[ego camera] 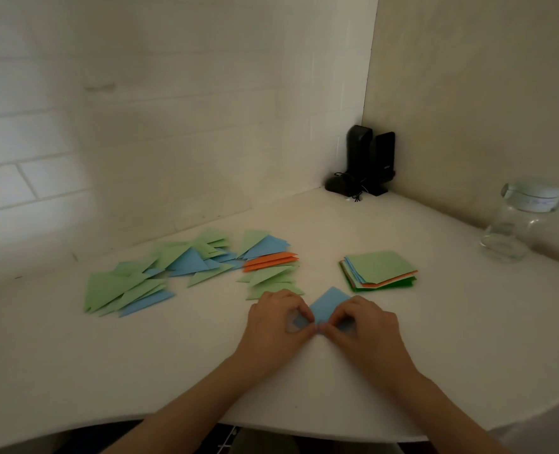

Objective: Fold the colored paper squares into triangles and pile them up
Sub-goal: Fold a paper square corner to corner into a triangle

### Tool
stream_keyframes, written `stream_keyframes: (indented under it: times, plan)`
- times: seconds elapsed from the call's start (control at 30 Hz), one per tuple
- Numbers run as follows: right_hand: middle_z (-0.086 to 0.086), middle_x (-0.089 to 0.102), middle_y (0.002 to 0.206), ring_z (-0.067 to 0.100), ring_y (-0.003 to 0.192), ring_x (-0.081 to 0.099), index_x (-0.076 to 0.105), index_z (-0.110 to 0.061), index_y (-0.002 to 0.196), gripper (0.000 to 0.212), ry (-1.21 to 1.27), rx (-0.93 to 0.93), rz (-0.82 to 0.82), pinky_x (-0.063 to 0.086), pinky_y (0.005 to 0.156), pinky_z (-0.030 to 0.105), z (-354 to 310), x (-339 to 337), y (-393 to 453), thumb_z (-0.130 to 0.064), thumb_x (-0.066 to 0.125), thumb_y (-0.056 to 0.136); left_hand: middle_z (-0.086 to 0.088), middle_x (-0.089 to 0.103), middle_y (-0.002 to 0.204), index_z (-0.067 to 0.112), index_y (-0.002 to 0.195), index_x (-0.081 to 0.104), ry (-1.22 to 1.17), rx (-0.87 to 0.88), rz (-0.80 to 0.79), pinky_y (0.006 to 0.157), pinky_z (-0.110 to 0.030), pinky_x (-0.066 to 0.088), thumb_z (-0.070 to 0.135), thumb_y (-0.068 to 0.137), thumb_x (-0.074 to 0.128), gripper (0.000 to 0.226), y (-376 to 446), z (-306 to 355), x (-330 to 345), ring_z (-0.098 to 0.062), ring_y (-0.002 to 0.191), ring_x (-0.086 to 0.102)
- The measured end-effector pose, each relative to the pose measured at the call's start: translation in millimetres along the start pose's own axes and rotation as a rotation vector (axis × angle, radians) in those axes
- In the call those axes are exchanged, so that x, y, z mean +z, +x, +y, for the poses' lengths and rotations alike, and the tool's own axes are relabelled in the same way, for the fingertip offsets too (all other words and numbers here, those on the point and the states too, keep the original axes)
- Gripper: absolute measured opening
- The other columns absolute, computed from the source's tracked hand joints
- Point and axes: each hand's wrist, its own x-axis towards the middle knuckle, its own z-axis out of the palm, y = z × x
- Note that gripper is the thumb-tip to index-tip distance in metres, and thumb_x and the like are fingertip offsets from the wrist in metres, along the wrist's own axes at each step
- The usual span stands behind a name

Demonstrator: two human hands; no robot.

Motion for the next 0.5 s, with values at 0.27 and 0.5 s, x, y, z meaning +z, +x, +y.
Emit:
stream_keyframes:
  times: [0.27,0.5]
  plan:
    - [-0.021,0.062,0.081,-0.007,0.082,0.056,0.057,-0.034,0.076,0.023,0.140,0.156,-0.205,0.042,0.089,0.029,3,-12,12,-0.027,0.078,0.069,0.020,0.060,0.093,0.040,0.084,0.064,-0.058,-0.027,-0.093,0.090,-0.031,0.043,0.050,0.067,0.066,0.020,4,-5,-8,-0.005,0.095,0.054]
    - [-0.019,0.065,0.086,-0.007,0.083,0.056,0.065,-0.037,0.084,0.020,0.211,0.140,-0.302,0.039,0.076,0.007,9,-19,18,-0.020,0.073,0.077,0.020,0.061,0.104,0.031,0.096,0.068,-0.101,0.033,-0.147,0.093,-0.014,0.036,0.025,0.078,0.072,0.020,-3,-8,-21,-0.002,0.104,0.053]
